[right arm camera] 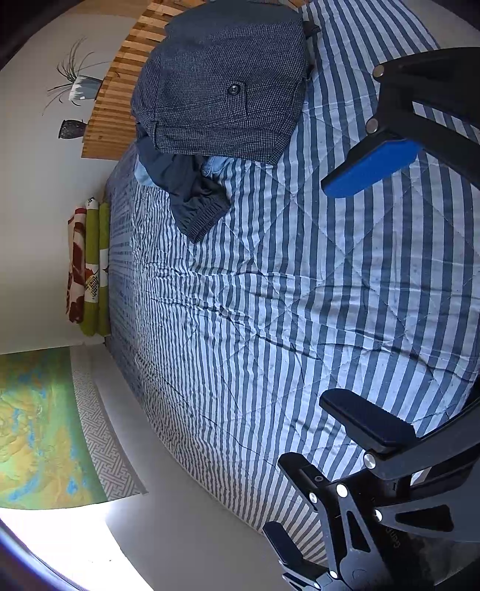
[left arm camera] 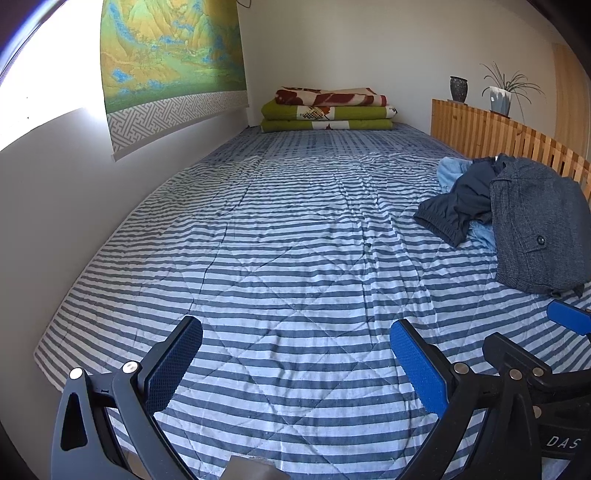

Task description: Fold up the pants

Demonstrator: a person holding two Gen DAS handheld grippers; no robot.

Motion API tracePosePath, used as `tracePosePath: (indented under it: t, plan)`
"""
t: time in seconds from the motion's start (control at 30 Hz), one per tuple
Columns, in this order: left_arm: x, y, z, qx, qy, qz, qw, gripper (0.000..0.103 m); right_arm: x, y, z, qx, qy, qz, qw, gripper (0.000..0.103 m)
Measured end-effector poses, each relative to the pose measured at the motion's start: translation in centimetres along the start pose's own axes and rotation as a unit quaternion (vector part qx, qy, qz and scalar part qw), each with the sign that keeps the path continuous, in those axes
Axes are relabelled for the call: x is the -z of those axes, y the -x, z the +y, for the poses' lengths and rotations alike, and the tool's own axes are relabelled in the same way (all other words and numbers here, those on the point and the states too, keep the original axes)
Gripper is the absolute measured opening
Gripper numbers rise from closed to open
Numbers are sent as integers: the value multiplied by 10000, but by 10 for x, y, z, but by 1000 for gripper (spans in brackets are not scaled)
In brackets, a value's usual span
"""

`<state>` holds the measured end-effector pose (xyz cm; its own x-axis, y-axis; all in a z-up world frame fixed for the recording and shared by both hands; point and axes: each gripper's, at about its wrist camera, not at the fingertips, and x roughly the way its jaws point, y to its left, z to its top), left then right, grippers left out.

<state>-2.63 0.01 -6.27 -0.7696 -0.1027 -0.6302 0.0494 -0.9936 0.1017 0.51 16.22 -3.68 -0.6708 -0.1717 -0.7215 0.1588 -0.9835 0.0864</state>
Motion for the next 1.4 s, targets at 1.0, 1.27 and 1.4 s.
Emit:
tracePosePath:
  t: [1.0,1.27,1.4]
  plan:
    - [11,-23,27,553,646,783,9933,98,2,-3,6,39,62,11,10000,102]
    - [11,-27,30,456,720,825,9929,98,0,-3,0,126,13,9,9999,102]
    - [11,-31,33,444,778,903,9919,98,-2,-3,-7,192,-33,-6,9998,102]
